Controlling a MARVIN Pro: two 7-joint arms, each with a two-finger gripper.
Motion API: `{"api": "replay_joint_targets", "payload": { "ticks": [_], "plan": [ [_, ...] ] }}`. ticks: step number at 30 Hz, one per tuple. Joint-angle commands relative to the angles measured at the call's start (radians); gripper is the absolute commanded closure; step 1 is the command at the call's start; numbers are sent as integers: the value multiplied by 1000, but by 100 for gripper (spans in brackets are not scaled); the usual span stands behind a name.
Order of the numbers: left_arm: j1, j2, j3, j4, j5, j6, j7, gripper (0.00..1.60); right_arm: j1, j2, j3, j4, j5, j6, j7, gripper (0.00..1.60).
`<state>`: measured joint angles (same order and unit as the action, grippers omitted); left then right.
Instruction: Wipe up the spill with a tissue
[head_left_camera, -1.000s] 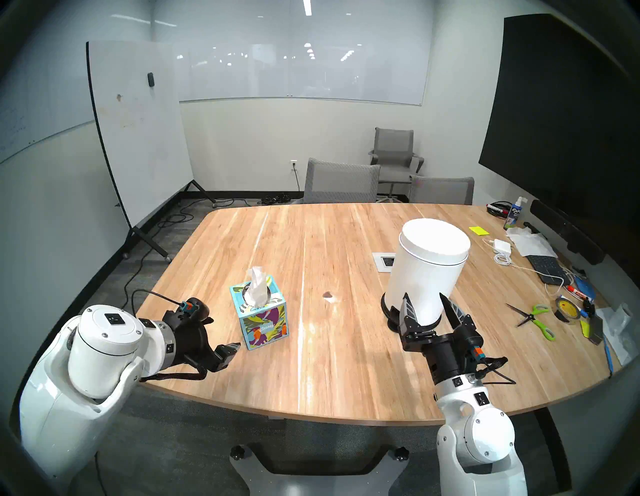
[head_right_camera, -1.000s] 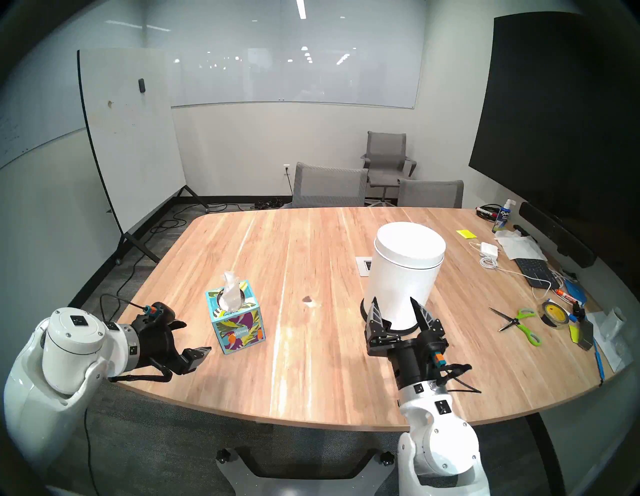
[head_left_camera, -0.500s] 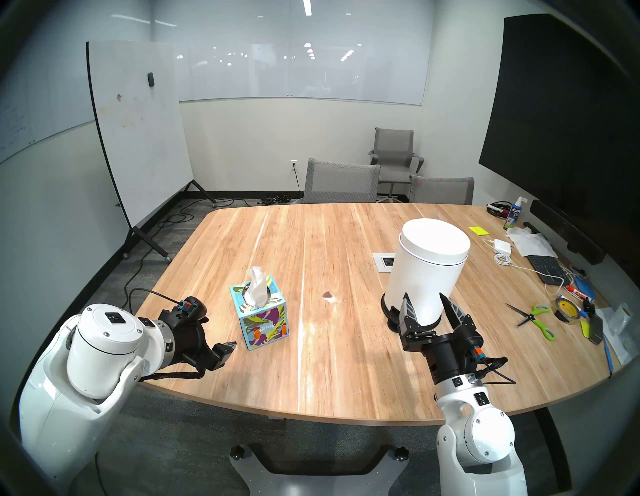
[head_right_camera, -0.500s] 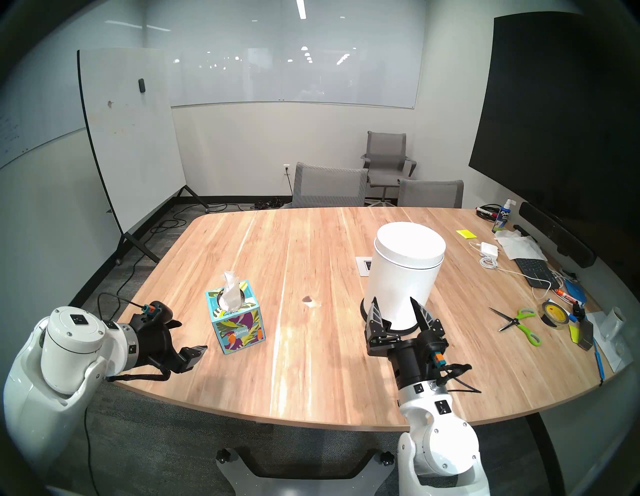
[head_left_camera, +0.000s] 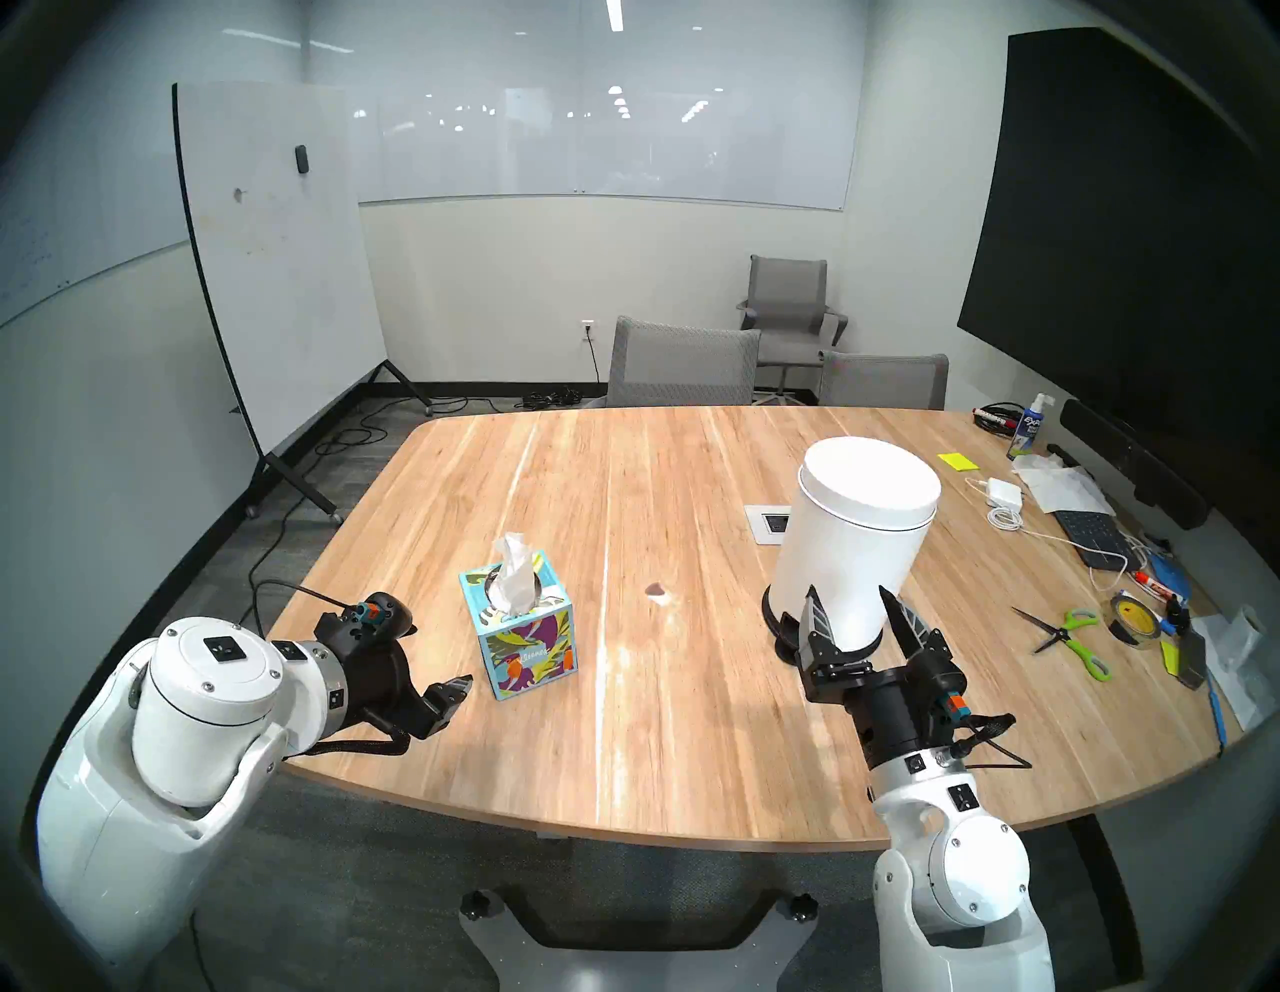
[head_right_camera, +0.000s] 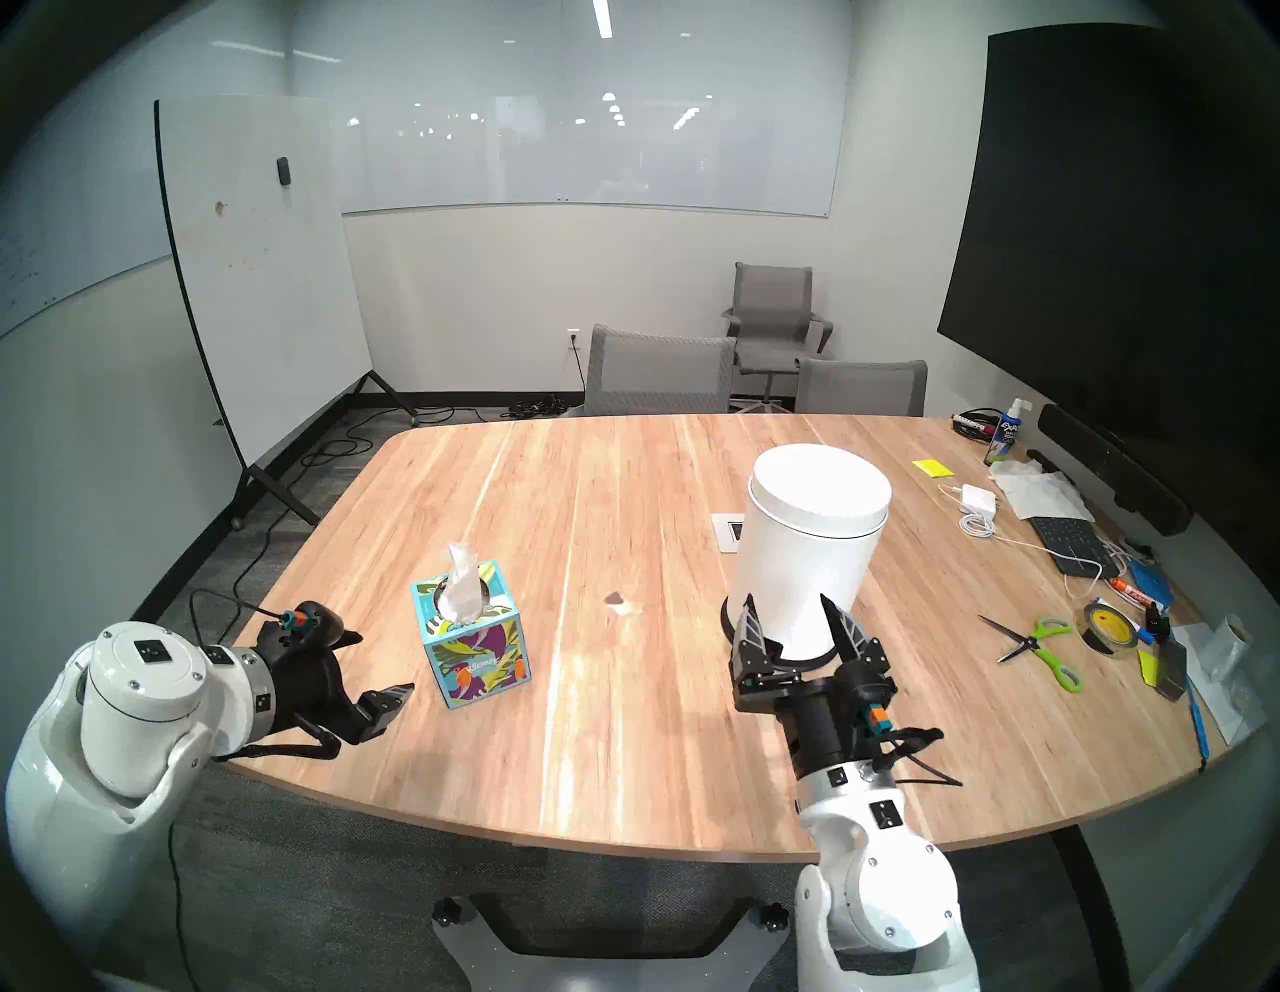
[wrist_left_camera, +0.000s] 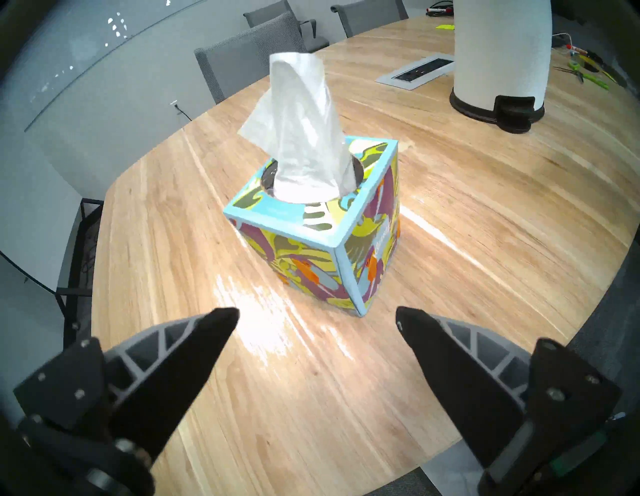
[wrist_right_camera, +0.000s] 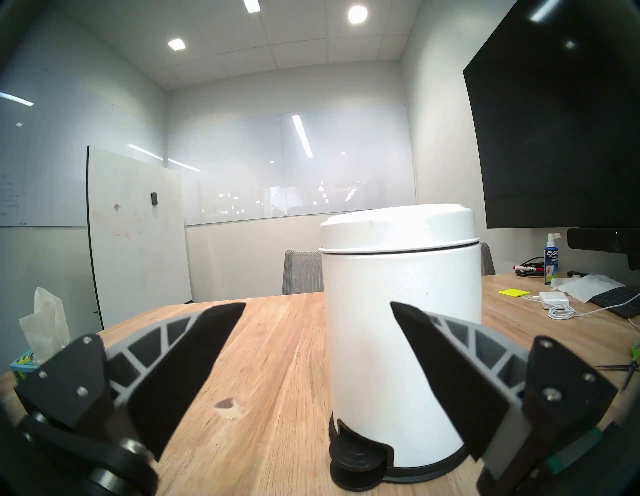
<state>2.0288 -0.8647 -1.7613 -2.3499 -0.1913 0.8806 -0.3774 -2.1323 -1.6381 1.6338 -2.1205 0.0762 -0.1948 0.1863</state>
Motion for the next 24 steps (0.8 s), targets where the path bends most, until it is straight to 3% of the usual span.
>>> {"api": "replay_joint_targets", "payload": {
  "ticks": [1,10,24],
  "plan": [
    [-1,1,-8,-32,2,-6,1,0,2,2,1,-22,0,-3,2,0],
    [19,-31,-24,-35,-5,7,13,0,2,2,1,-22,0,-3,2,0],
    [100,-115,-74,-40,-27,-92,50,0,2,2,1,-22,0,-3,2,0]
  ]
}}
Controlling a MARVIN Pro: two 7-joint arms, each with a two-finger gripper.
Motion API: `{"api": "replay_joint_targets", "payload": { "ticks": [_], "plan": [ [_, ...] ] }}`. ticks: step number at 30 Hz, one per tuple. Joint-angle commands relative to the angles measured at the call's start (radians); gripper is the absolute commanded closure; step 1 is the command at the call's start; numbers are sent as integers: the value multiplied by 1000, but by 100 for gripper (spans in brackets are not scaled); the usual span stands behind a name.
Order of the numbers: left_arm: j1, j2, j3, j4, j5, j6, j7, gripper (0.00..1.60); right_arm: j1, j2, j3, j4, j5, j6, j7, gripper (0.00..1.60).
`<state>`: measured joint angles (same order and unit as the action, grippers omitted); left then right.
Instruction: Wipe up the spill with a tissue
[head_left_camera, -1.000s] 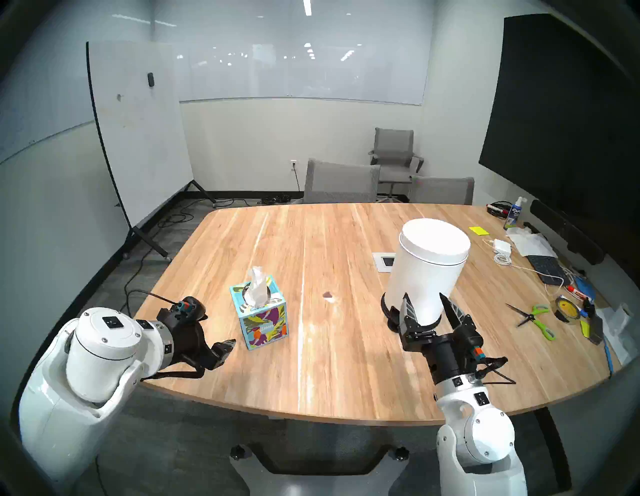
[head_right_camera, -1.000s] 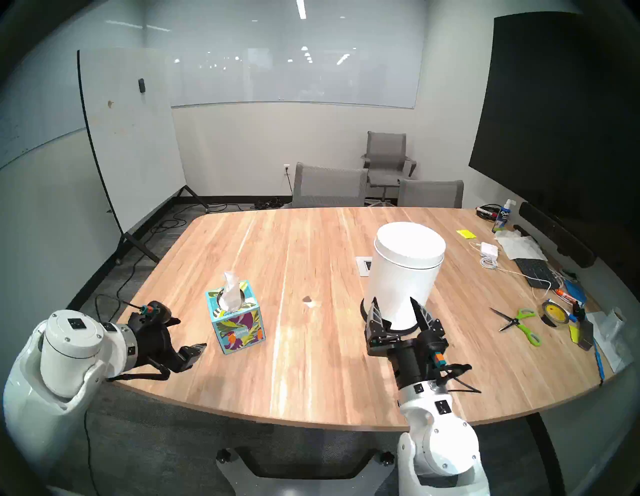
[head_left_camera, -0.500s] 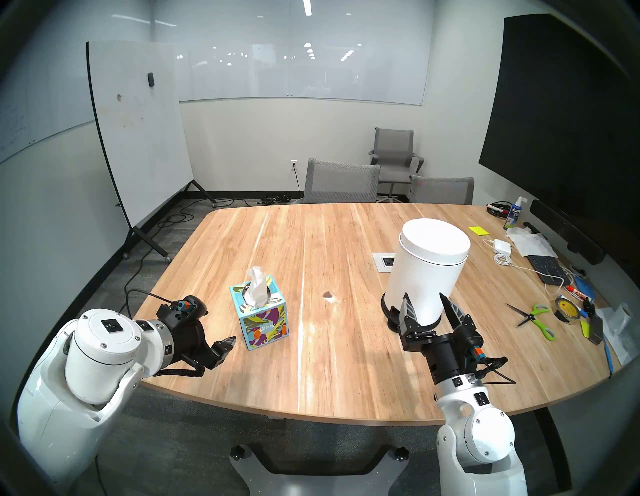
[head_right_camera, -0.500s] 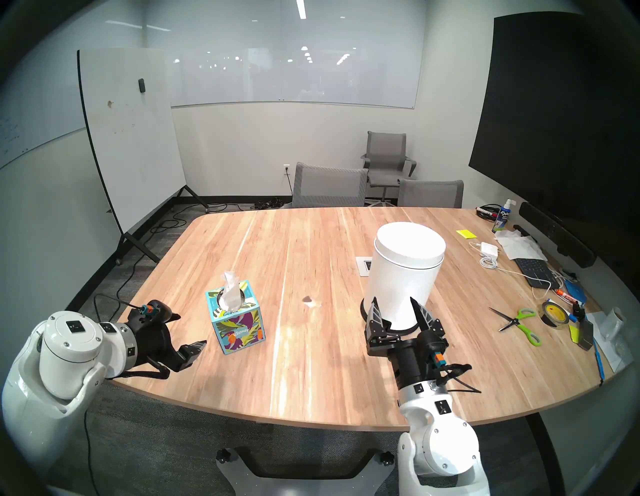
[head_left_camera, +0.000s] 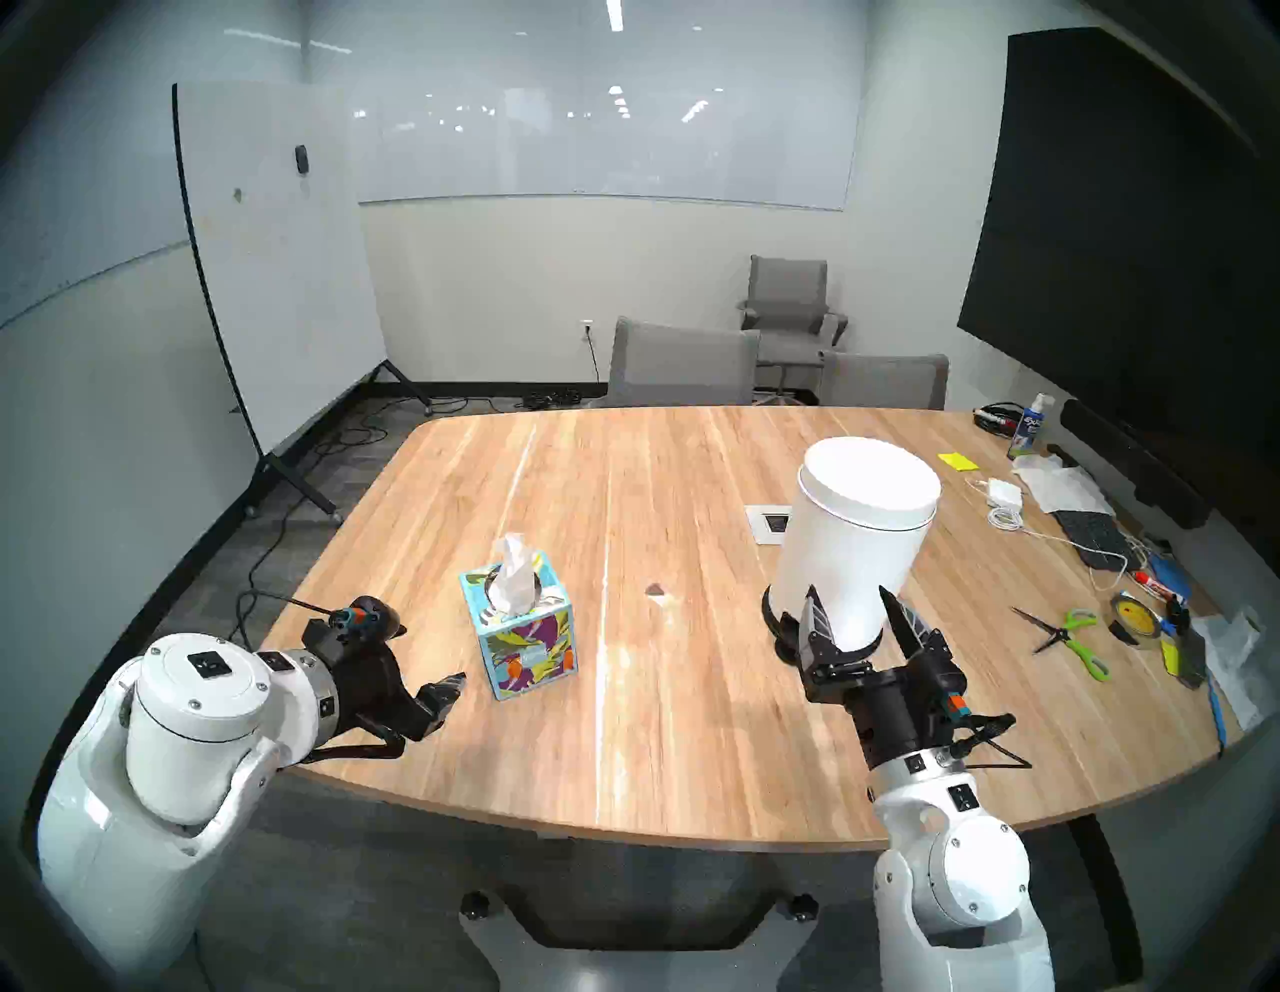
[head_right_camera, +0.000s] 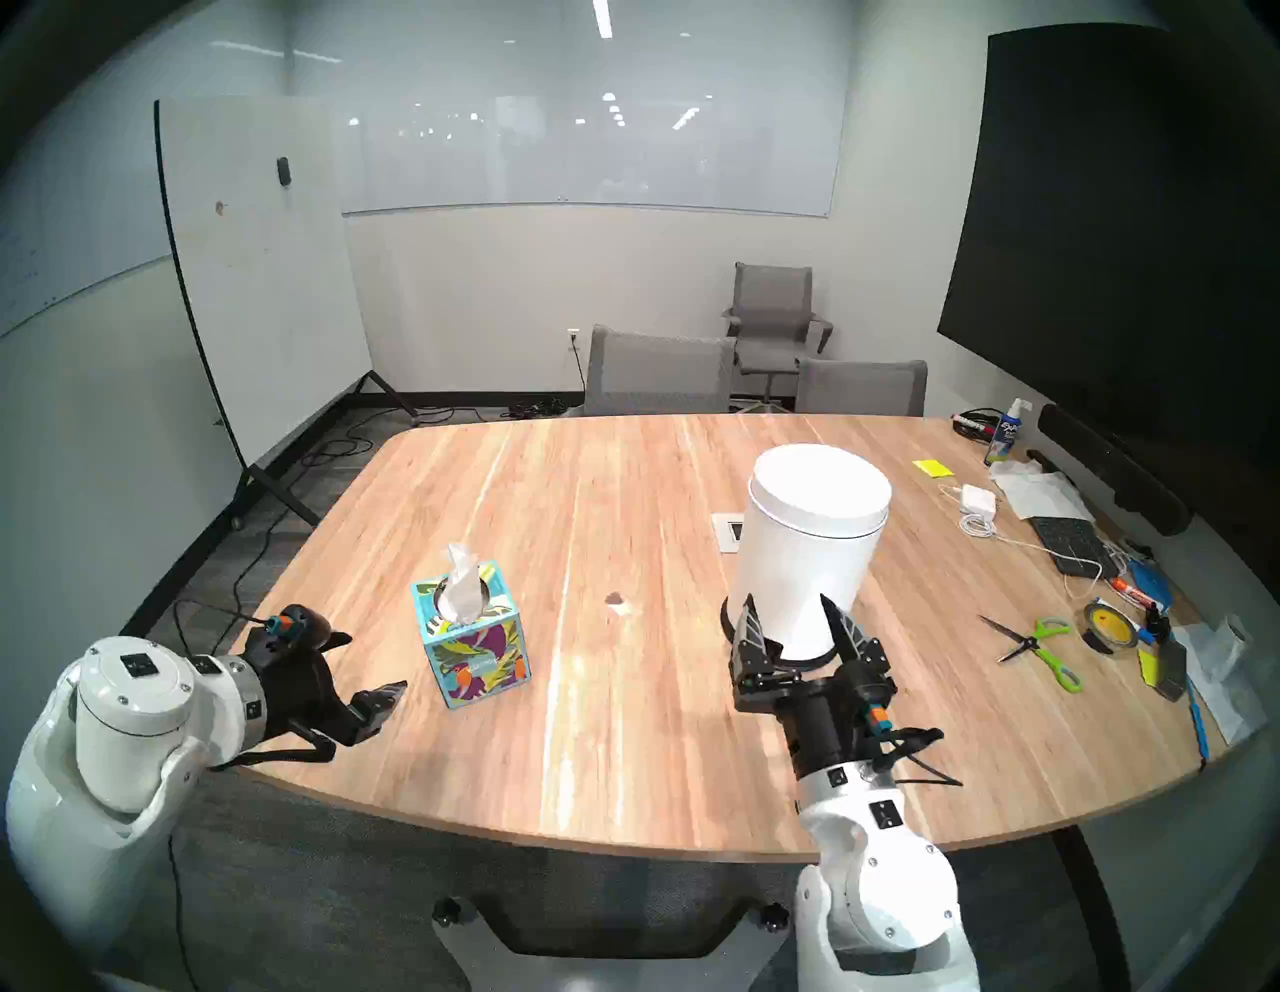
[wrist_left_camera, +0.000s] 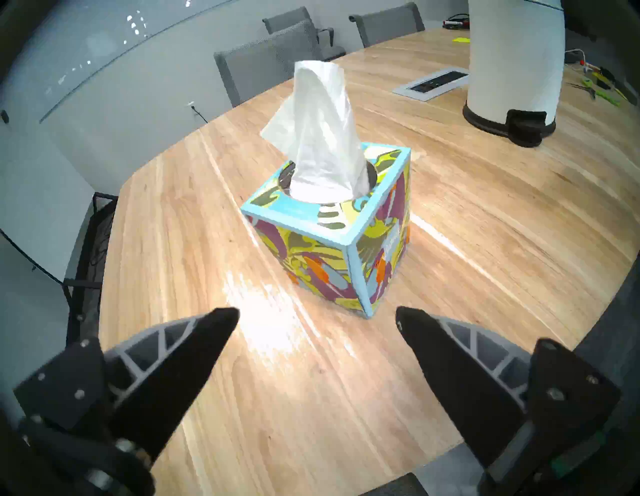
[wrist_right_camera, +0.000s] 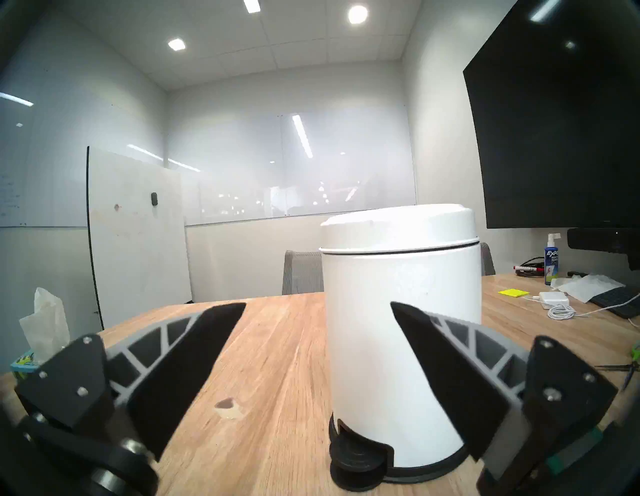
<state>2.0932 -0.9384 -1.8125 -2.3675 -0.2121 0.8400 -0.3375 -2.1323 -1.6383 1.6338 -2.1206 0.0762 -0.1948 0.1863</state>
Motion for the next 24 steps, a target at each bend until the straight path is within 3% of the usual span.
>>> {"api": "replay_joint_targets", "payload": {
  "ticks": [1,24],
  "plan": [
    [39,-45,-25,-22,-7,-59,12,0,2,2,1,-22,0,-3,2,0],
    [35,-16,-18,-9,-4,-131,-3,0,2,2,1,-22,0,-3,2,0]
  ]
}}
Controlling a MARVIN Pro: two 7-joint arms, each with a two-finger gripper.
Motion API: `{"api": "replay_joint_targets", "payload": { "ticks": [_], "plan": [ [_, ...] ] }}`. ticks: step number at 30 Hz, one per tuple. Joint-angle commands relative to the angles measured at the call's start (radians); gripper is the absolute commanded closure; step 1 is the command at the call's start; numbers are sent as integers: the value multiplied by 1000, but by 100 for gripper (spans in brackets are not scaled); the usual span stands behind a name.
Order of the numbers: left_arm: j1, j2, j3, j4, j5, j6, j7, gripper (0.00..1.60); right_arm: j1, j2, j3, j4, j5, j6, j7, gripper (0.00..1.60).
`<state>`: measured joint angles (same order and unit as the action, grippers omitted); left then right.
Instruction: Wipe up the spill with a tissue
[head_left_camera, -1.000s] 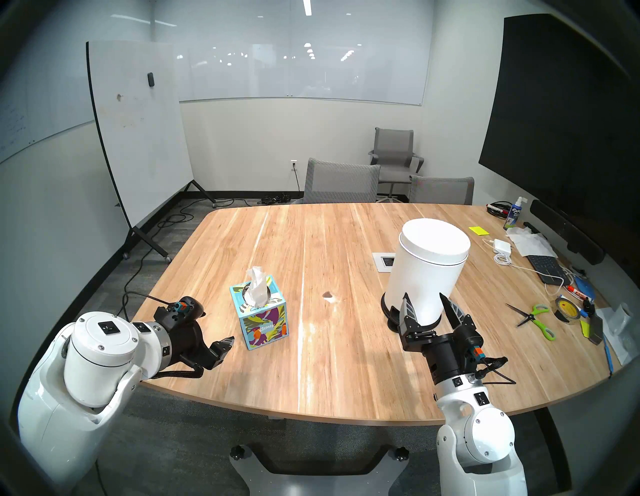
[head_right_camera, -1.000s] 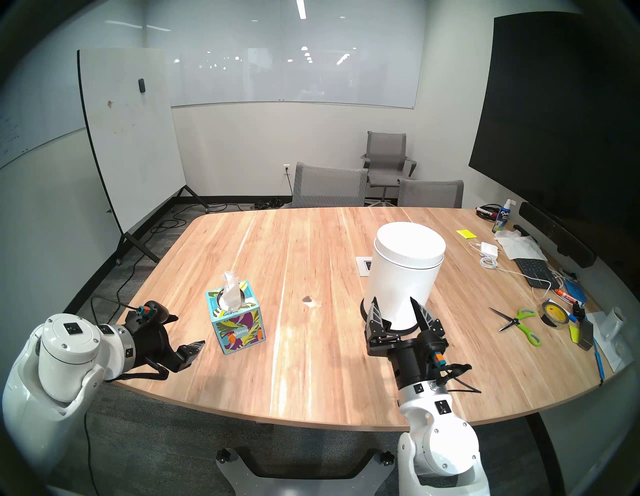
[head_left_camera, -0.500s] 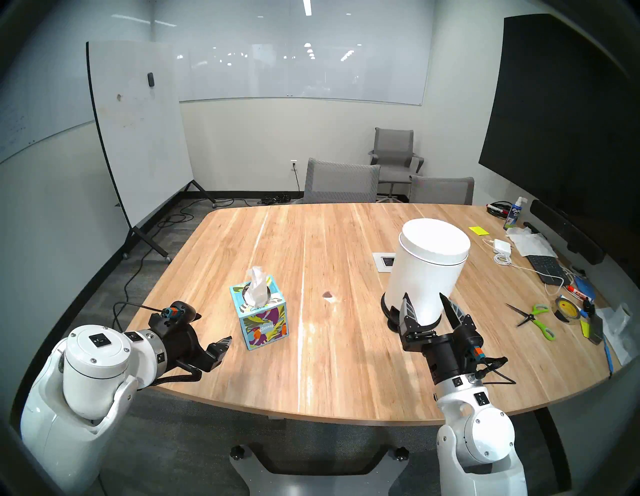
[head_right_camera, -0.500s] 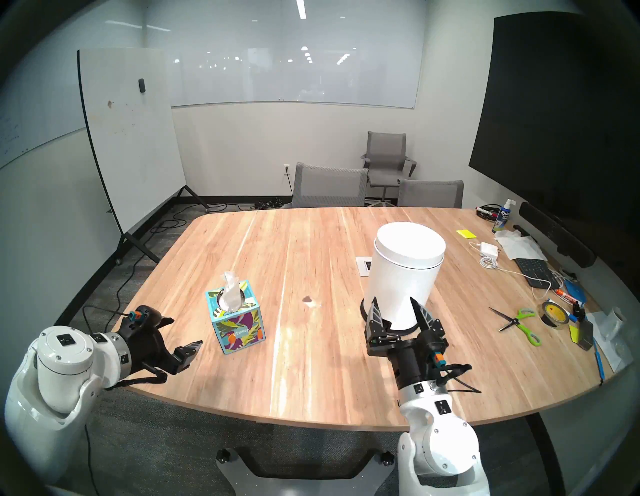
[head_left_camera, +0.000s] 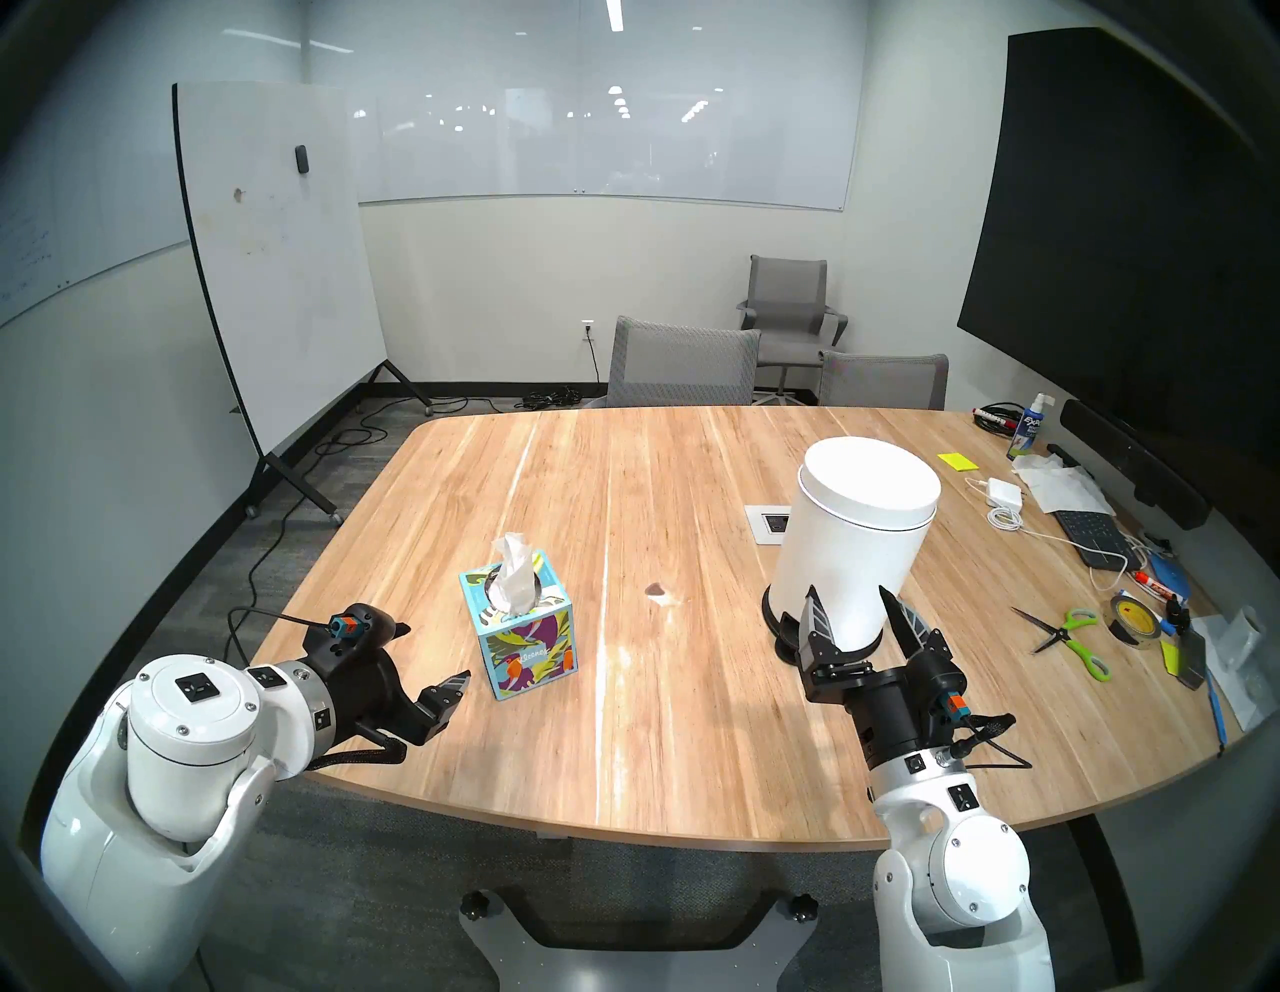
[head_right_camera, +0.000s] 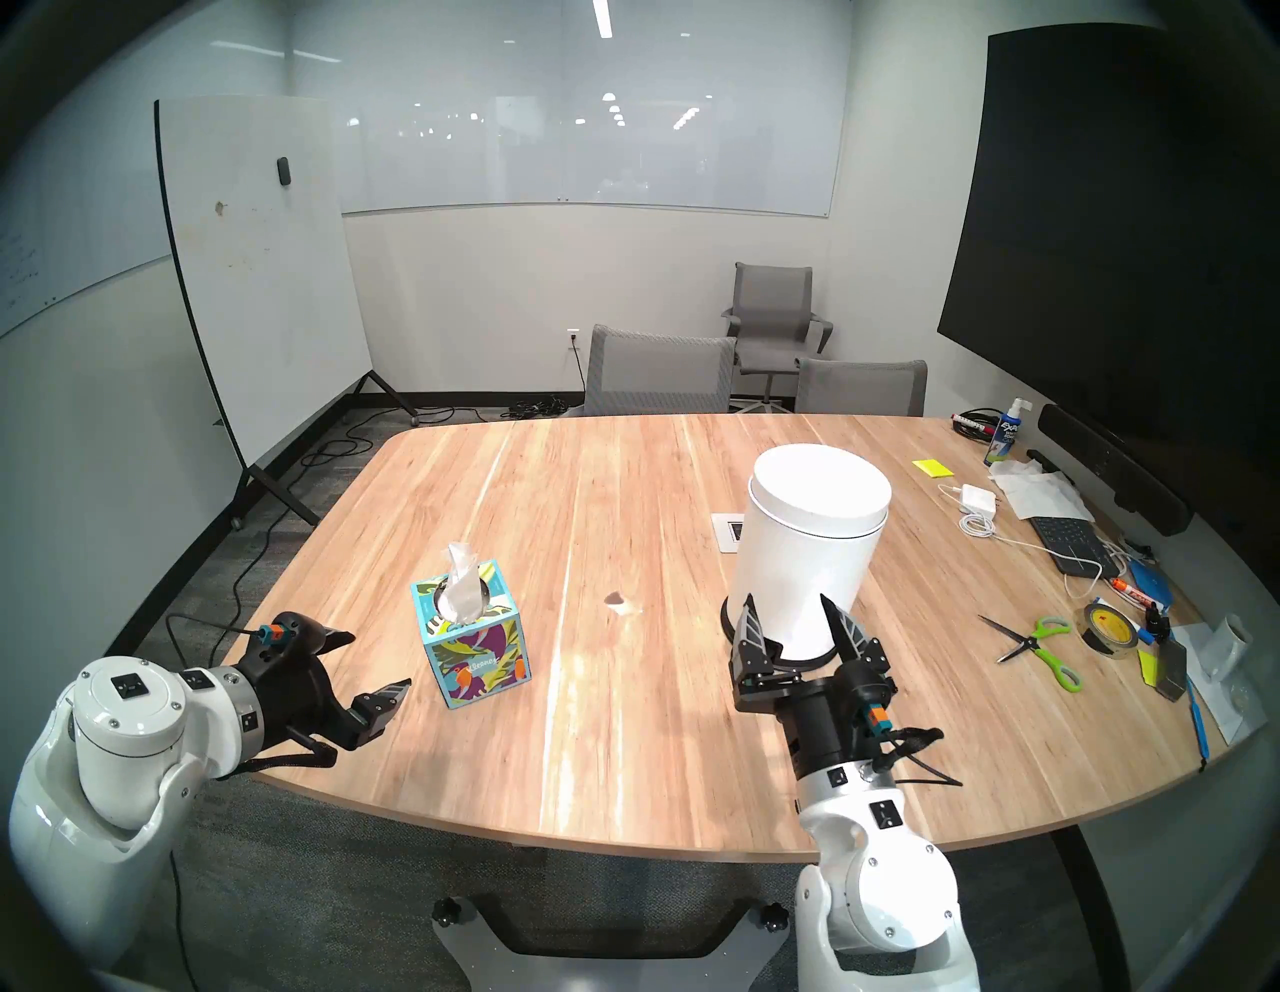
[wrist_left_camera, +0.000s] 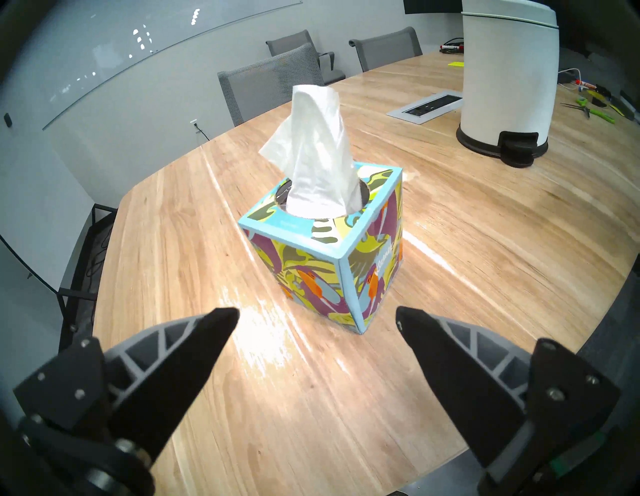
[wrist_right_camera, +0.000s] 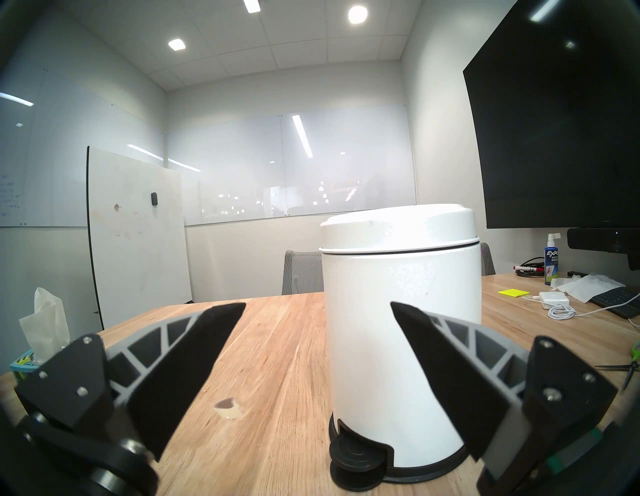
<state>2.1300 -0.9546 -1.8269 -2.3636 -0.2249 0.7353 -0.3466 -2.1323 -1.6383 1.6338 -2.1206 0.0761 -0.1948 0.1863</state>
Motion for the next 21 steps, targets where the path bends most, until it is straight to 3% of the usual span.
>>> {"api": "replay_joint_targets", "payload": {
  "ticks": [1,21],
  "plan": [
    [0,-2,-5,-14,9,-28,6,0,2,2,1,-22,0,-3,2,0],
    [20,-22,-14,-12,23,-93,5,0,2,2,1,-22,0,-3,2,0]
  ]
}}
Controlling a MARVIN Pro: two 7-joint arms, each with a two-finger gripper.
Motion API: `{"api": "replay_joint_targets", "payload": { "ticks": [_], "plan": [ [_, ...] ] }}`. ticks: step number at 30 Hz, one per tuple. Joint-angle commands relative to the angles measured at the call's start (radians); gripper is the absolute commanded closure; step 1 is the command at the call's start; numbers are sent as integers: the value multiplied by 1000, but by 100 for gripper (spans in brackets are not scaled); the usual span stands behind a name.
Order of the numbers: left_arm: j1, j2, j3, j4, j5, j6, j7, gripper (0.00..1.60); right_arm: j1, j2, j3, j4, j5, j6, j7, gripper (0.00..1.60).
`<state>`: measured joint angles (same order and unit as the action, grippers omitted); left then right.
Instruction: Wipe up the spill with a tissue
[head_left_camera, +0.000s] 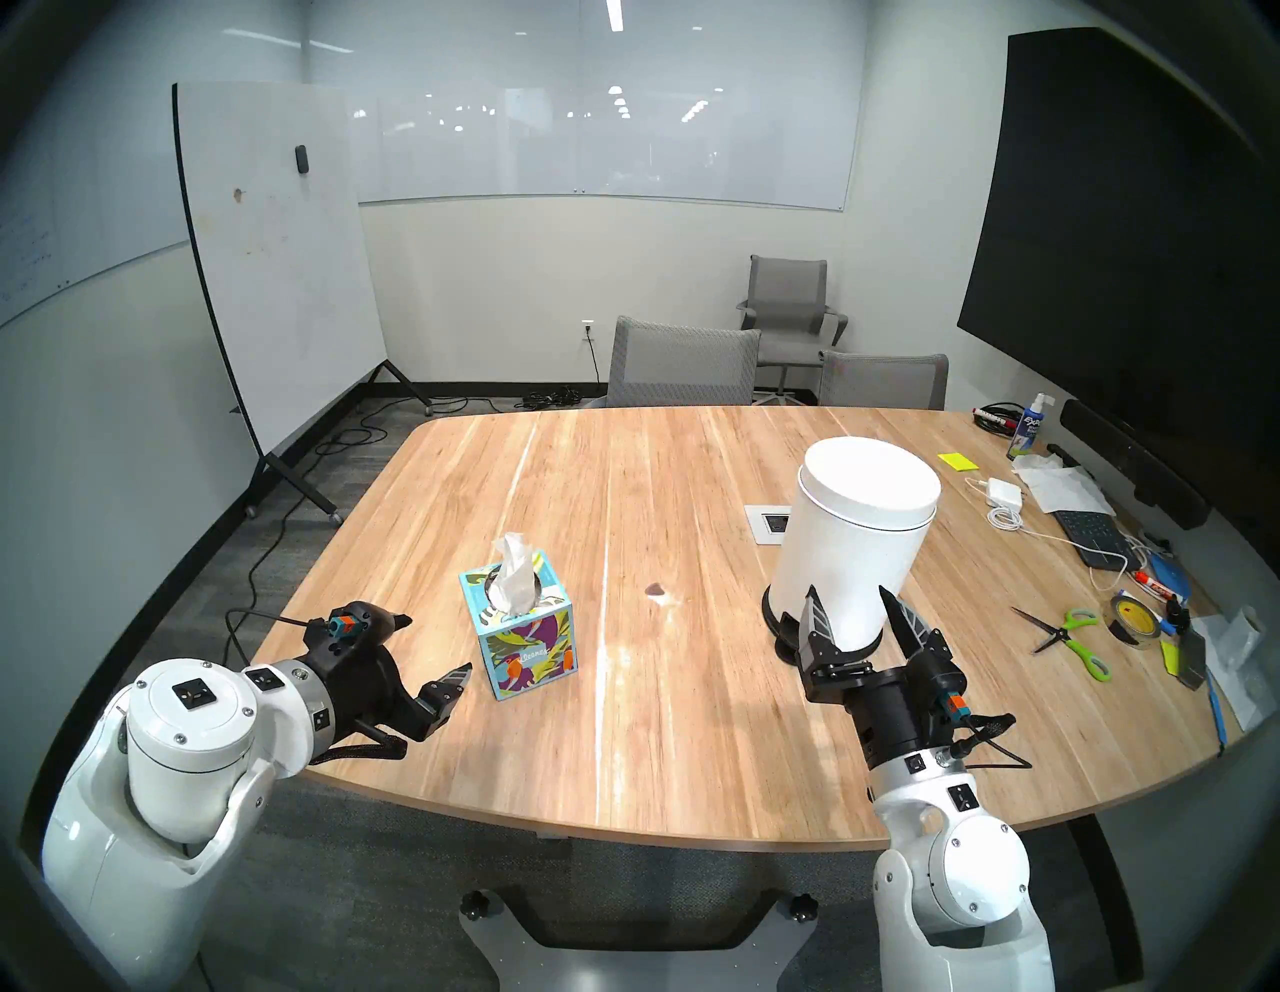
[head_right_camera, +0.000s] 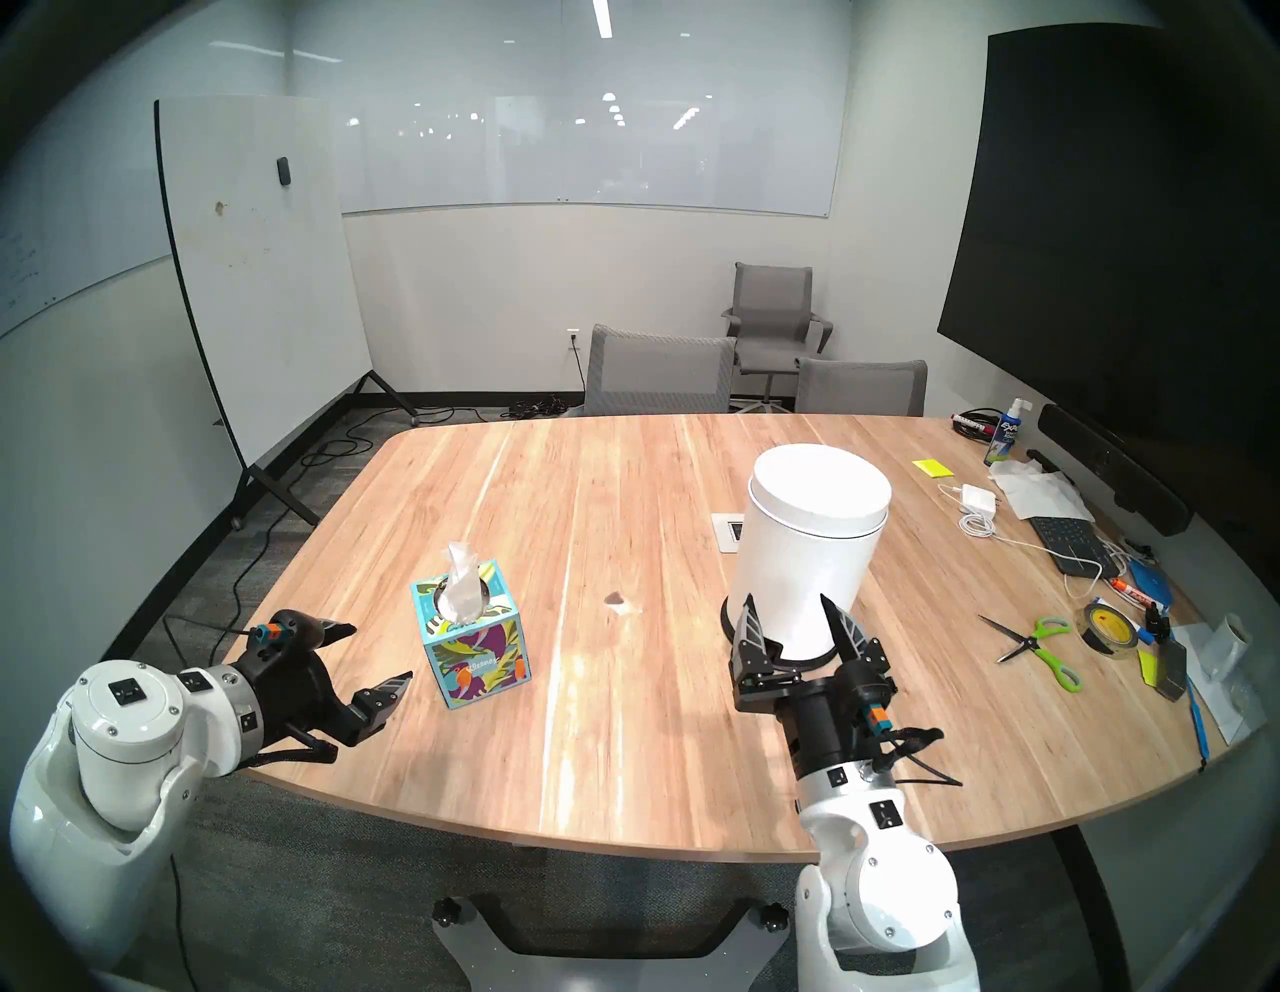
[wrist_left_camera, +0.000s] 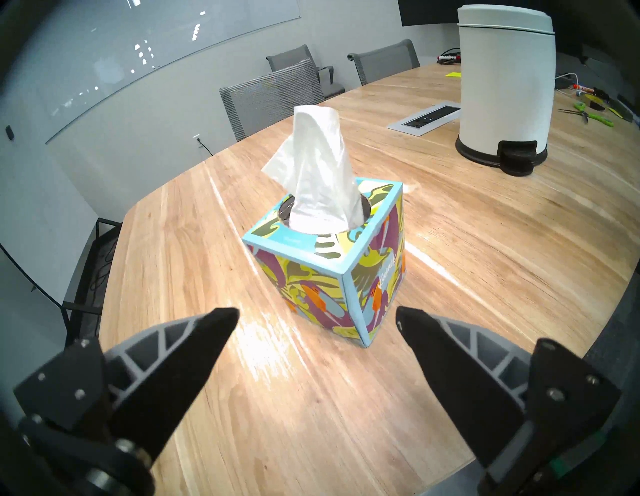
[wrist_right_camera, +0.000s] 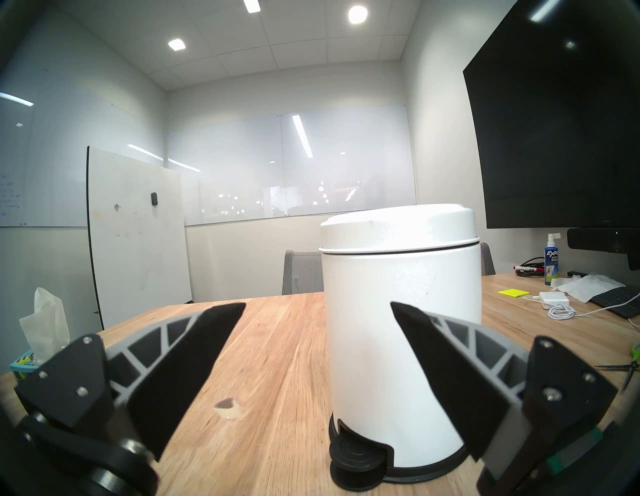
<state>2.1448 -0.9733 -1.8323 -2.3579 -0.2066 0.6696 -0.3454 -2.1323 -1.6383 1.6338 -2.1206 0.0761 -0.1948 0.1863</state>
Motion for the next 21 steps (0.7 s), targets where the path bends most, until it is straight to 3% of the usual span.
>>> {"api": "replay_joint_targets", "payload": {
  "ticks": [1,17,19,21],
  "plan": [
    [7,-3,-9,-19,7,-29,4,0,2,2,1,-22,0,-3,2,0],
    [-6,23,-1,-24,36,-54,-13,0,2,2,1,-22,0,-3,2,0],
    [-15,46,6,-19,51,-103,-28,0,2,2,1,-21,0,-4,2,0],
    [-15,45,6,-18,54,-107,-31,0,2,2,1,-22,0,-4,2,0]
  ]
}}
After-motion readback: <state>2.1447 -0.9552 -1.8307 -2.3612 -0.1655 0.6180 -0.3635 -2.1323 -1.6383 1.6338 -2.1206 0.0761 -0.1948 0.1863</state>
